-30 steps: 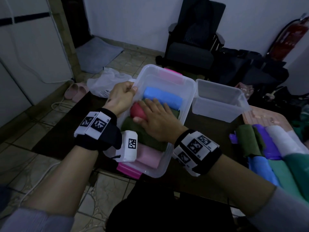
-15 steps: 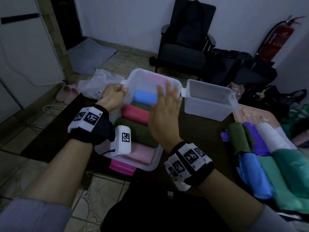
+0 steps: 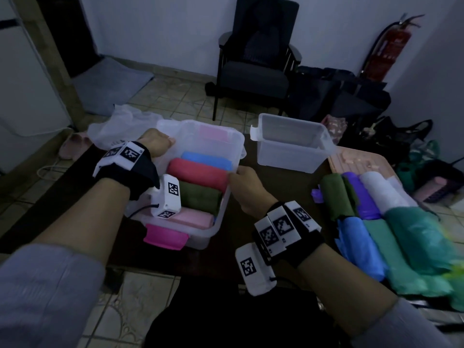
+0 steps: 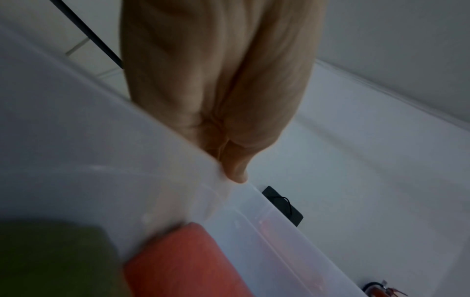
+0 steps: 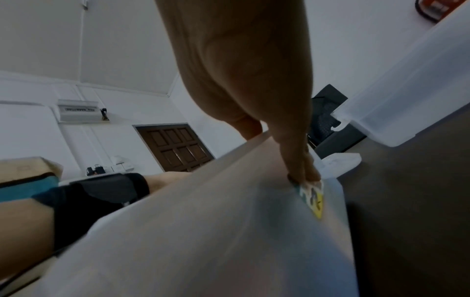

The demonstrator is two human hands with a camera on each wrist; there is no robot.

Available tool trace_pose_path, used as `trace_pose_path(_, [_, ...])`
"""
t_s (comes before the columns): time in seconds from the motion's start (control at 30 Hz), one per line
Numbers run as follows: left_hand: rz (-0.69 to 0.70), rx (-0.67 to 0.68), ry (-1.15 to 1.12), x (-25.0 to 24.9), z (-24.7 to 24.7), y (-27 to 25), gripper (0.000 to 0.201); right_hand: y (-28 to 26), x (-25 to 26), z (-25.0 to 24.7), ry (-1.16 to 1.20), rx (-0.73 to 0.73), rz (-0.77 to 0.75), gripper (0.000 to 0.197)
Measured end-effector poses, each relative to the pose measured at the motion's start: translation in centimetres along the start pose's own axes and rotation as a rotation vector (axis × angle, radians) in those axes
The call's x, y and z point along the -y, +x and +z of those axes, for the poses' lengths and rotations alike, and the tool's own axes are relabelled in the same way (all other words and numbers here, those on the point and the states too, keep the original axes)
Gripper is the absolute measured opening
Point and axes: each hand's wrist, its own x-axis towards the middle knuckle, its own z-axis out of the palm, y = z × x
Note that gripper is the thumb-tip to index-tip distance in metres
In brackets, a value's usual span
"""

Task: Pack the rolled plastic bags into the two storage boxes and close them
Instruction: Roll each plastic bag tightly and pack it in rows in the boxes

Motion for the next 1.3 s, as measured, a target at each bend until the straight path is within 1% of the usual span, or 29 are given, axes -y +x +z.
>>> trace_pose_path(0.13, [-0.013,0.012,0.066,0.0,0.4,0.6,0.037,0.6,-0.2,-0.6,-0.06,0.026,-0.004,0.018])
trace_pose_path(0.3, [-0.02,0.017,0.147,0.0,0.8,1.3,0.037,1.0,-0.3,-0.5,-0.114,0.005,0.011,0.027])
trace_pose_path(0.4, [-0.029,0.02,0.224,-0.3,0.9,1.5,0.039,1.0,-0.5,-0.8,-0.12,0.029,-0.004,0.028])
trace_pose_path(0.43, [-0.035,0.023,0.254,-0.5,0.8,1.3,0.041,0.7,-0.5,-1.1,-0.118,0.035,-0.016,0.029])
trace_pose_path(0.5, [-0.031,0.04,0.333,-1.5,0.8,0.9,0.05,0.2,-0.9,-2.1,-0.143,0.05,-0.049,0.037])
trace_pose_path(0.57, [0.021,0.05,0.419,-3.0,0.7,0.2,0.057,-0.1,-1.7,-3.6,-0.247,0.04,-0.043,0.037])
trace_pose_path(0.67, [0.164,0.092,0.456,-6.4,0.5,-2.1,0.051,-0.2,-4.0,-7.3,-0.484,-0.102,0.049,0.04])
trace_pose_path(0.73, [0.278,0.147,0.415,-8.9,1.1,-4.2,0.043,-0.7,-6.0,-10.3,-0.656,-0.205,0.127,0.041])
trace_pose_path(0.8, [0.371,0.204,0.334,-11.0,2.6,-6.7,0.035,-1.7,-7.7,-13.4,-0.858,-0.318,0.158,0.039])
trace_pose_path(0.87, [0.424,0.285,0.274,-12.6,5.1,-9.3,0.036,-3.1,-9.1,-16.2,-0.948,-0.454,0.219,0.037])
trace_pose_path(0.93, [0.464,0.356,0.247,-13.3,8.2,-11.5,0.038,-4.4,-10.2,-18.5,-0.953,-0.544,0.296,0.037])
trace_pose_path(0.97, [0.466,0.391,0.25,-13.2,9.9,-12.4,0.041,-4.9,-10.6,-19.4,-0.941,-0.556,0.331,0.04])
trace_pose_path(1.03, [0.428,0.478,0.282,-12.3,13.2,-14.0,0.047,-5.7,-11.5,-20.9,-0.908,-0.509,0.378,0.05])
trace_pose_path(1.1, [0.37,0.563,0.341,-10.3,16.3,-15.5,0.051,-5.8,-12.4,-22.0,-0.887,-0.424,0.376,0.059])
trace_pose_path(1.2, [0.259,0.641,0.461,-6.7,19.4,-16.6,0.059,-5.9,-13.1,-22.2,-0.887,-0.327,0.368,0.072])
trace_pose_path(1.23, [0.219,0.659,0.489,-5.6,20.0,-16.5,0.061,-6.0,-13.1,-21.9,-0.885,-0.313,0.354,0.075])
trace_pose_path(1.3, [0.173,0.679,0.505,-3.7,20.6,-16.2,0.063,-6.4,-13.0,-20.8,-0.819,-0.299,0.314,0.069])
